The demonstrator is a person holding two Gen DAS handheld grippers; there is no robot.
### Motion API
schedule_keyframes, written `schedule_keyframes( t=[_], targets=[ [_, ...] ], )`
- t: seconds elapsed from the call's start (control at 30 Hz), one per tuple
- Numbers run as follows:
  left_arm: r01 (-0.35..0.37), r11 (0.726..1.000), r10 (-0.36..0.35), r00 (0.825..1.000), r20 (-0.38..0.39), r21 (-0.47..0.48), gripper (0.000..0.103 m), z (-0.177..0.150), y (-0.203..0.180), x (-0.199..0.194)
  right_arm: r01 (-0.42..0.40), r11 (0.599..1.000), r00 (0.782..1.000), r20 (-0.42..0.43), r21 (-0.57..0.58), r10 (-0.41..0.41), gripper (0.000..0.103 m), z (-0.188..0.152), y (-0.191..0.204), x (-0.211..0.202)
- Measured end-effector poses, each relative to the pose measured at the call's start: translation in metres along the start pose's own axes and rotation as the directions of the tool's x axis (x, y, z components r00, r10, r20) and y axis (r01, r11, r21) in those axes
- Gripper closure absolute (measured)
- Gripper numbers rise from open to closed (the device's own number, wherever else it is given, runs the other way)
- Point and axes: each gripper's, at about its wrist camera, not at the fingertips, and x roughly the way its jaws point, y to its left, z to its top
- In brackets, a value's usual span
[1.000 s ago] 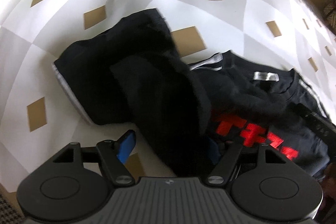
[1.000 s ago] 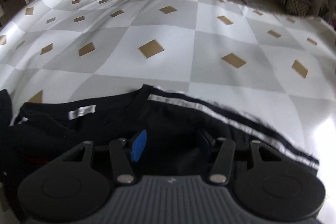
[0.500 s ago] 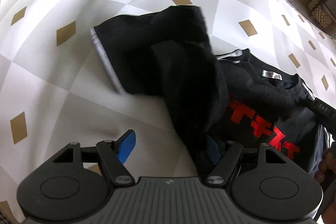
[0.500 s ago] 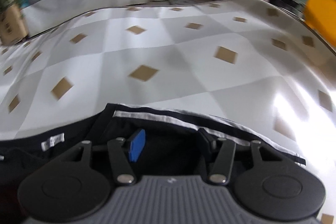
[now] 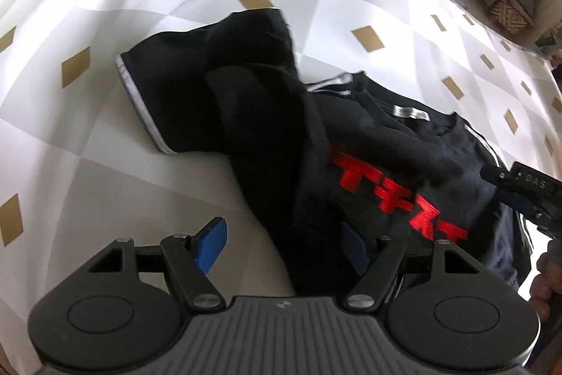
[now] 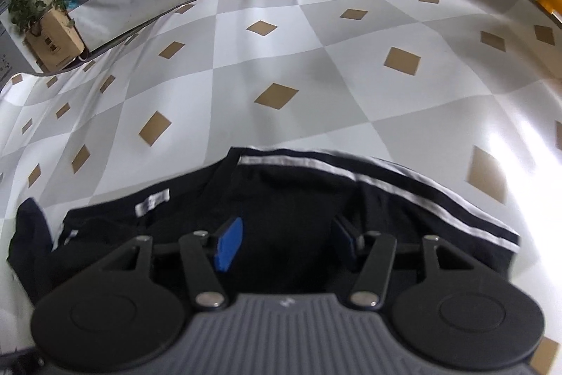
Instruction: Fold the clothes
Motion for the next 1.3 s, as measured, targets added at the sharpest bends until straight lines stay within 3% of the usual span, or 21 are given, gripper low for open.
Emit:
schedule_keyframes(
  t=[0.4, 0.6, 0.73, 1.3],
  targets=[
    [0.012, 0.998, -0.009, 0.999, -0.048, 0.061, 0.033, -0.024, -0.014, 0.002, -0.058, 0.997, 0.992, -0.108, 0.054, 0.063, 0.045, -0.058, -0.013, -0.056],
    [0.033, 0.993, -0.026, 0.997, -0.067, 0.112, 0.033, -0.037, -0.020, -0.001, -0.081, 0.981, 0.977, -0.178, 0.176, 0.113, 0.045, -0.088, -0.026, -0.056],
    [0.058, 0.994, -0.051, 0.995, -0.083, 0.092, 0.033, -0.041, -0.019, 0.001, -0.105, 0.963, 0.968, -0.195, 0.249, 0.156, 0.045, -0.095, -0.028, -0.045],
    [0.070, 0.995, -0.074, 0.996, -0.055, -0.066, 0.033, -0.024, -0.018, 0.016, 0.015, 0.999, 0.991, -0.135, 0.029, -0.011, 0.045, -0.096, 0.011, -0.028]
  ],
)
